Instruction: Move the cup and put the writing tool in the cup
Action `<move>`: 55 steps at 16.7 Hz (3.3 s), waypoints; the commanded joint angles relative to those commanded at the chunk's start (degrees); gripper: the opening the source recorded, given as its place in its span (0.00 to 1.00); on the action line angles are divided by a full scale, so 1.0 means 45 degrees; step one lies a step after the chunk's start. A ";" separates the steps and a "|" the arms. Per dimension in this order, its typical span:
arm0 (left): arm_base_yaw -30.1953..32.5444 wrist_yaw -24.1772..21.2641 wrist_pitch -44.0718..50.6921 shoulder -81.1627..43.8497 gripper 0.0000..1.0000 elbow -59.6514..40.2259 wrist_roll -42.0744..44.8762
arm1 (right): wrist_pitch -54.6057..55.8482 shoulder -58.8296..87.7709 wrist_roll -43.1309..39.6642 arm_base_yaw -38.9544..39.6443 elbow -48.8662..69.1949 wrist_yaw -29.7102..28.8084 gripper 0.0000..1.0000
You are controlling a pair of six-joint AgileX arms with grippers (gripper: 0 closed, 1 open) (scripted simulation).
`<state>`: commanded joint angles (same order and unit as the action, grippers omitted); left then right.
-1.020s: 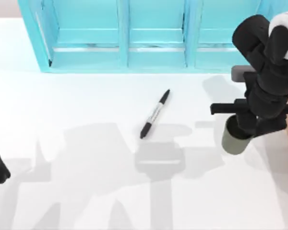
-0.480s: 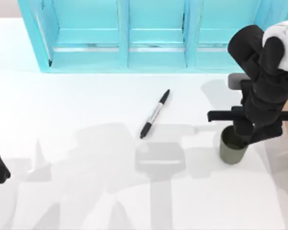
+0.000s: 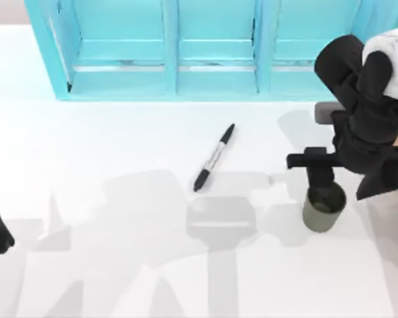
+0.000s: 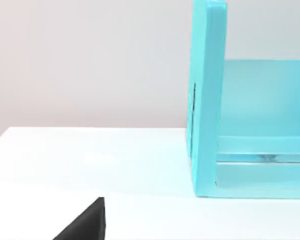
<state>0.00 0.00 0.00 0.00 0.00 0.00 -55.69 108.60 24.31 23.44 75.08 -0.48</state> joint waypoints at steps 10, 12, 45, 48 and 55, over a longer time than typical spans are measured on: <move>0.0000 0.0000 0.0000 0.0000 1.00 0.0000 0.0000 | 0.0000 0.0000 0.0000 0.0000 0.0000 0.0000 1.00; 0.0000 0.0000 0.0000 0.0000 1.00 0.0000 0.0000 | -0.0035 -0.0003 -0.0001 -0.0029 0.0030 -0.0006 1.00; 0.0000 0.0000 0.0000 0.0000 1.00 0.0000 0.0000 | -0.2395 0.5872 0.7822 0.2028 1.0171 0.1382 1.00; 0.0000 0.0000 0.0000 0.0000 1.00 0.0000 0.0000 | -0.2140 0.6107 0.8090 0.2123 1.0291 0.1433 1.00; 0.0000 0.0000 0.0000 0.0000 1.00 0.0000 0.0000 | -0.1010 0.6779 0.8164 0.2197 0.9837 0.1415 1.00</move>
<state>0.00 0.00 0.00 0.00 0.00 0.00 -60.23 139.10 61.05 33.32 119.35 5.89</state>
